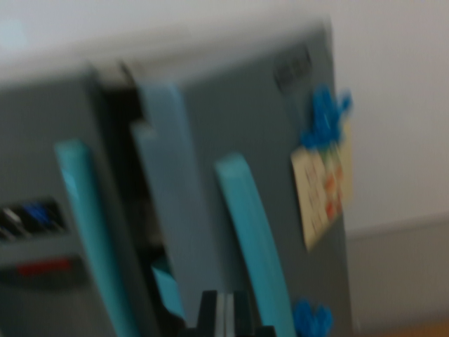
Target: Close fridge door
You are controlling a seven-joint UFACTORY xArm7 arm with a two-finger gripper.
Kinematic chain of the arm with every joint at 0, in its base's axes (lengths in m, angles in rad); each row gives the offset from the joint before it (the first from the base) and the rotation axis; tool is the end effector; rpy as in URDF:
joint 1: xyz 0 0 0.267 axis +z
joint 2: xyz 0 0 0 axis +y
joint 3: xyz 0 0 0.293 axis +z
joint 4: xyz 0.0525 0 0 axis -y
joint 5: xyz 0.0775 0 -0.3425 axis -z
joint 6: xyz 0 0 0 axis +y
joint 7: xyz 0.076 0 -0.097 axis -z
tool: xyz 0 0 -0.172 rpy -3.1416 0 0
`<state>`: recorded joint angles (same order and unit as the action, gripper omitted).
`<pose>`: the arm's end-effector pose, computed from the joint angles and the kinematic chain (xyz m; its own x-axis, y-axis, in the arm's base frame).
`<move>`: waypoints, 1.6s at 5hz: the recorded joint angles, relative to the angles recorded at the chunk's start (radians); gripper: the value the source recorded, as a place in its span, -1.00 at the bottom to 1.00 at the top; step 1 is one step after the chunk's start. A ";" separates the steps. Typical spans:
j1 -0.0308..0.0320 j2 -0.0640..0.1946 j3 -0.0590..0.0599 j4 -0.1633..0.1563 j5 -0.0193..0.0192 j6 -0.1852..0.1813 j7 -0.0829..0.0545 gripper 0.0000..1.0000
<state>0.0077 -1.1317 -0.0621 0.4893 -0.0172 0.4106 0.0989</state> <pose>0.3737 -0.0213 0.5092 0.3489 -0.1418 0.9263 -0.0543 -0.9899 -0.1311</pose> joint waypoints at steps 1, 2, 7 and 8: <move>0.0000 0.075 -0.021 0.000 0.0000 0.000 0.000 1.00; 0.0000 0.075 -0.021 0.000 0.0000 0.000 0.000 1.00; 0.0000 0.276 -0.061 0.010 0.0000 0.000 0.000 1.00; 0.0000 0.276 -0.061 0.010 0.0000 0.000 0.000 1.00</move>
<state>0.0077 -0.8555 -0.1235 0.4993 -0.0172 0.4104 0.0989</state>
